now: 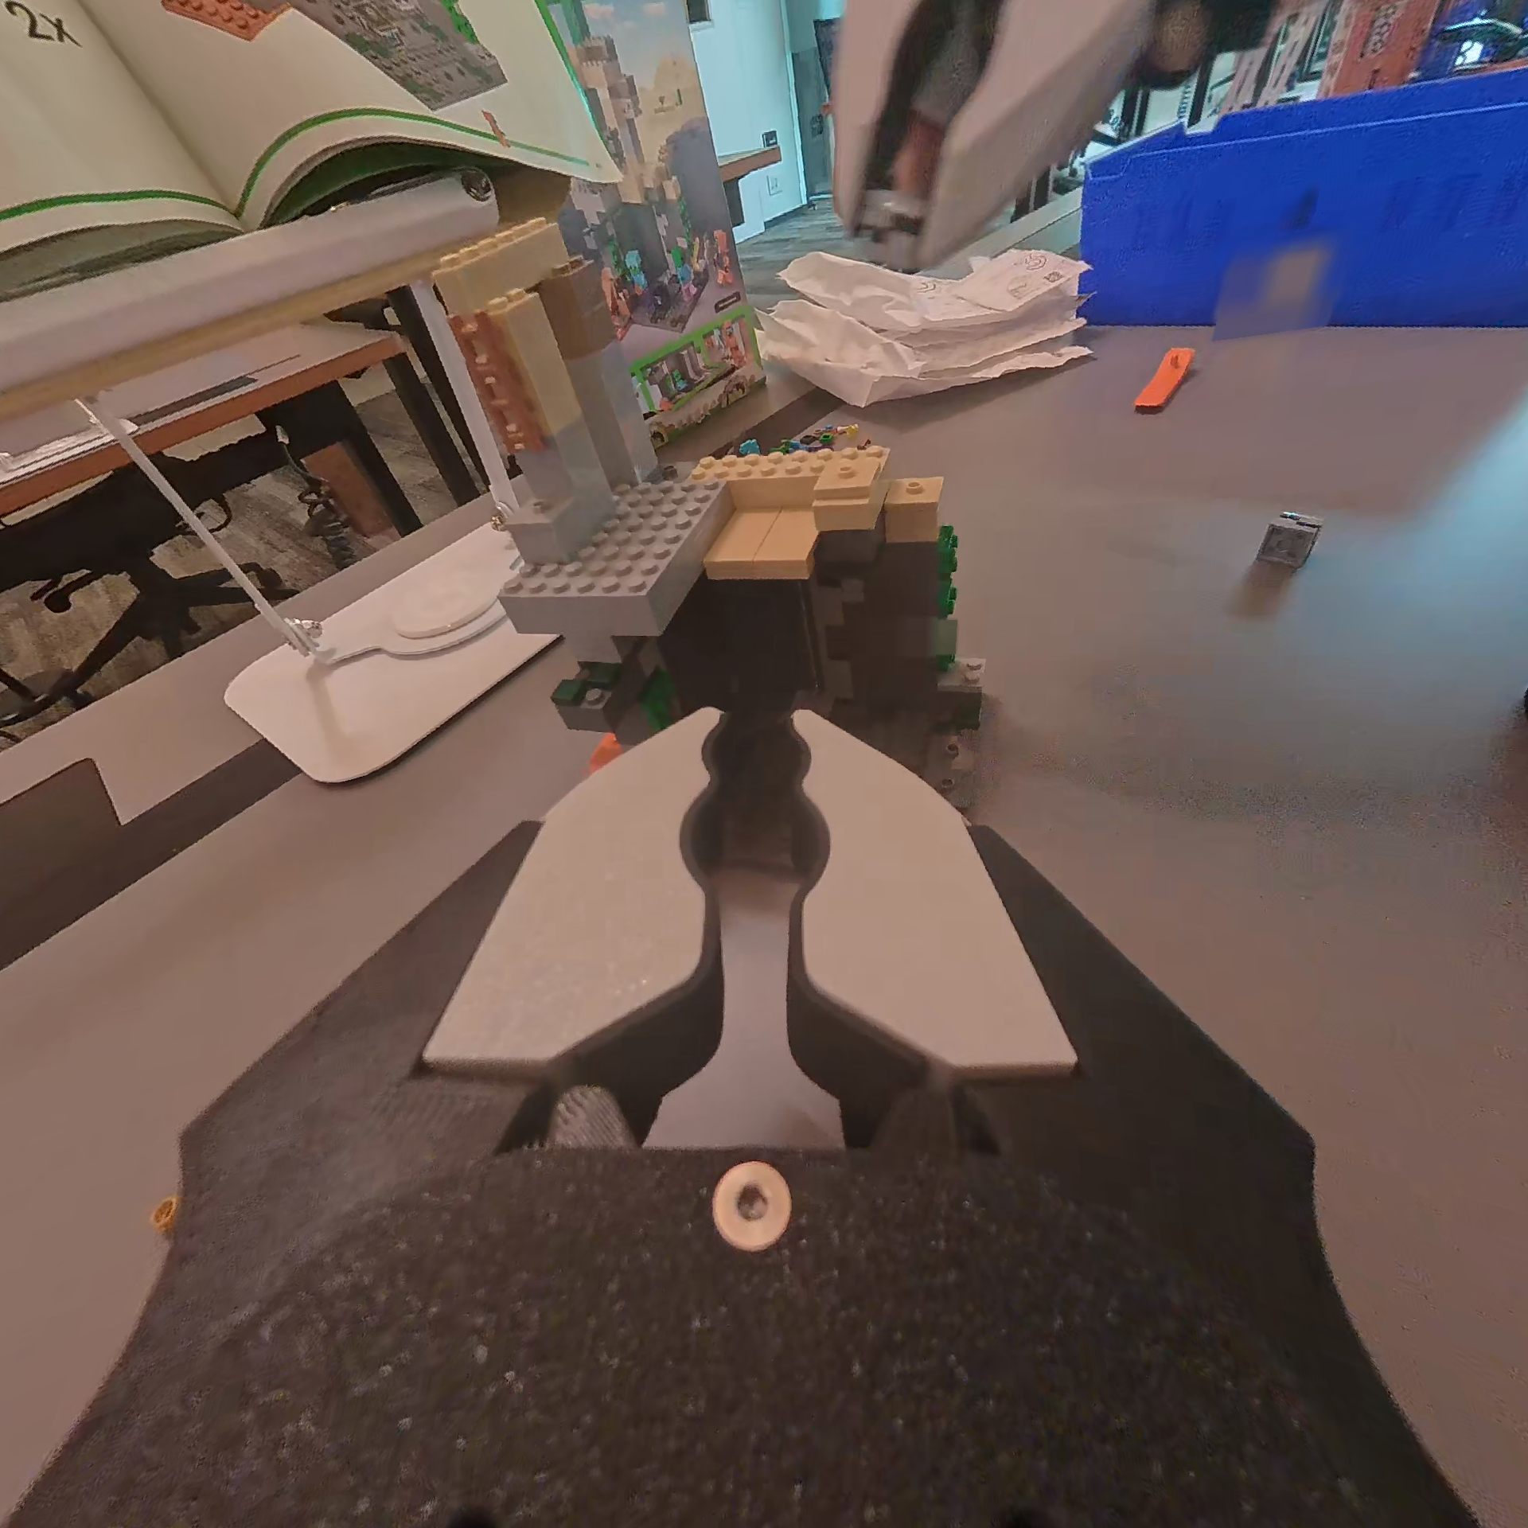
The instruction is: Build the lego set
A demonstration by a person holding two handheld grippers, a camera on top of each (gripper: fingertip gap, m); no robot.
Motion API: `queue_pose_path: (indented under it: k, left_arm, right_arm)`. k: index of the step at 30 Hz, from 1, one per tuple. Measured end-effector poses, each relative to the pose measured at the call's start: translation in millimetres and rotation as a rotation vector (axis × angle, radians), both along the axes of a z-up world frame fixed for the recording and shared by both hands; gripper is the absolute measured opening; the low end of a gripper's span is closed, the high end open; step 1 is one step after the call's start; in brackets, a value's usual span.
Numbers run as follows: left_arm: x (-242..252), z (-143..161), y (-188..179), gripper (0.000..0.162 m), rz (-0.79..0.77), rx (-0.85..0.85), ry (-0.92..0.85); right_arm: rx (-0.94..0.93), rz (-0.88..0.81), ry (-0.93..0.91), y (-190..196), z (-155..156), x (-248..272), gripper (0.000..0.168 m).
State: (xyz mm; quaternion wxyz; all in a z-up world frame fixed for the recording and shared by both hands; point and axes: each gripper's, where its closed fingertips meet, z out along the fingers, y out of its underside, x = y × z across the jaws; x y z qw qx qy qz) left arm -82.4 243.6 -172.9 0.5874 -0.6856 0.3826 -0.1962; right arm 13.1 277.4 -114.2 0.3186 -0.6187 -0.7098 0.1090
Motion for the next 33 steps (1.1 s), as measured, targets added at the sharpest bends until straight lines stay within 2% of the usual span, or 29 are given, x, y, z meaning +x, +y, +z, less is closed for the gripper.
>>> queue_pose_path:
  k: [4, 8, 21, 29, 33]
  left_arm:
    - [-0.1, -1.7, 0.4, 0.01, -0.002, -0.01, -0.003]
    - [-0.3, -2.6, 0.6, 0.01, -0.009, -0.022, -0.009]
    - [2.1, -5.4, -0.4, 0.01, -0.036, -0.061, -0.03]
    - [2.9, -5.8, -1.0, 0.01, -0.041, -0.067, -0.03]
    - [3.8, -6.3, -1.6, 0.009, -0.045, -0.068, -0.028]
  right_arm:
    - [0.027, 0.049, -0.053, 29.8, -14.9, -25.8, 0.017]
    - [0.007, 0.064, -0.076, 43.8, -32.6, -37.4, 0.017]
    - [0.03, 0.084, -0.071, 46.7, -37.4, -36.3, 0.021]
    - [0.046, 0.004, 0.017, 40.6, -30.2, -32.3, 0.019]
    - [0.129, -0.016, 0.04, 44.7, -34.8, -32.8, 0.018]
